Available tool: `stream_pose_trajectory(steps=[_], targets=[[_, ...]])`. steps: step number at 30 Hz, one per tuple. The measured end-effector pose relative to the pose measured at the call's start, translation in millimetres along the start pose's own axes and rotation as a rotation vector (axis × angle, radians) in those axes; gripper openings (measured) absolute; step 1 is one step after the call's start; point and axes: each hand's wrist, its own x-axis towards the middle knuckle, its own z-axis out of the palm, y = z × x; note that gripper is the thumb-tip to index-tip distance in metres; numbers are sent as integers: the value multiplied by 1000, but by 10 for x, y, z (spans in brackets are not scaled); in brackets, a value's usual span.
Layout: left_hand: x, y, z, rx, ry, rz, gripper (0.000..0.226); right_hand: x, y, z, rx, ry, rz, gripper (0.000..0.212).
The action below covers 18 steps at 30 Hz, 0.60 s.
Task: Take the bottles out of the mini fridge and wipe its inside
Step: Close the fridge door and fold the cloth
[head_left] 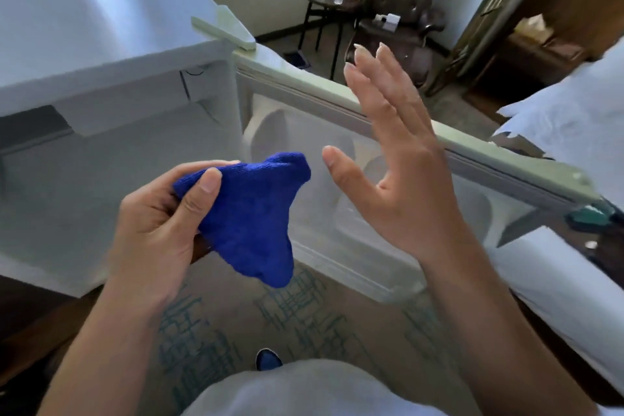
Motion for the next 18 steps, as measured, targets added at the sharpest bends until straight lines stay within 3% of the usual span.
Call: stream_pose_trajectory(steps=[3, 9, 13, 18], targets=[[54, -37, 212, -32, -57, -22, 21, -152, 144, -282, -199, -78, 213, 90], [74, -119, 443, -41, -150, -53, 23, -412, 378, -558, -558, -221, 431, 94], [-8, -167, 425, -49, -165, -60, 26, -553, 451, -516, -694, -265, 414, 95], [-178, -105, 238, -68, -156, -90, 32, -596, 322, -476, -689, -222, 433, 92]])
